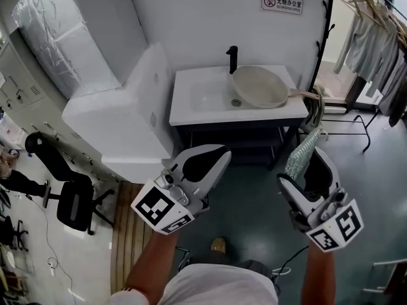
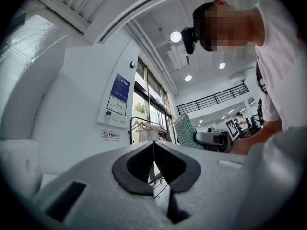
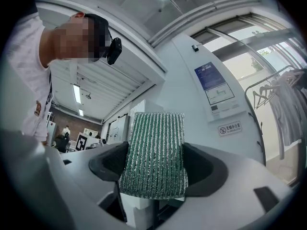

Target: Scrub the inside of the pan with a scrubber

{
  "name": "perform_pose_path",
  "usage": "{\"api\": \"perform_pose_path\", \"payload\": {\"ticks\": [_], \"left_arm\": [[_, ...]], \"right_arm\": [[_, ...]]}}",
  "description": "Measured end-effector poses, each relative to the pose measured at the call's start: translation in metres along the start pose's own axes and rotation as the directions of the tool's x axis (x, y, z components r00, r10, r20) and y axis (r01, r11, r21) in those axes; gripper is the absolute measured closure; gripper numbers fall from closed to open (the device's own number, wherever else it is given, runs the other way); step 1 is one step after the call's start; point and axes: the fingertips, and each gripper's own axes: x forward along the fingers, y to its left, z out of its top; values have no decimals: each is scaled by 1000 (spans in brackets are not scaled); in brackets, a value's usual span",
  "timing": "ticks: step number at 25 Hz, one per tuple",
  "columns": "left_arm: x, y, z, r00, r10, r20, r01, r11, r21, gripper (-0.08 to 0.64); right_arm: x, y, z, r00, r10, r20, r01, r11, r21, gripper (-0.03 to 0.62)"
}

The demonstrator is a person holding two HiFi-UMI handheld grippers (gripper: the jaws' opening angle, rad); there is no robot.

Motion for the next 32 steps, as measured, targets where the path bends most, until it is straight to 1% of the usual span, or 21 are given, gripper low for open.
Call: {"api": "perform_pose_path", "payload": {"ticks": [4,6,11,18,21,25,32], "left_arm": [[6,47,-7,1000,-5,6,5,1000,-21,545],[11,63,-11,1000,-9,10,9,999,-33,545],[29,90,-25,1000,-21,2,21,999,-49,545],[60,132,-46,1000,-1,-19,-1,998,-62,545],[80,149,-59,999,18,-34,-20,998,-52,545],[113,173,-75,997,43,-58,-45,998,-40,545],[173,219,-105,988,117,-96,-121,992,-37,543]], "right_arm": [[37,-15,-10,1000,-17,-19,17,1000,-11,238],[50,-21,-16,999,-23,-32,23,1000,-16,238],[73,-46,-27,998,-38,-57,37,999,-18,238],[106,-90,-43,998,-24,-66,24,1000,-11,238],[118,-116,-52,997,-9,-71,8,1000,-27,238],[133,-159,-57,998,6,-62,-7,1000,-26,238],[164,-238,-75,994,58,-97,-59,998,-9,238]]}}
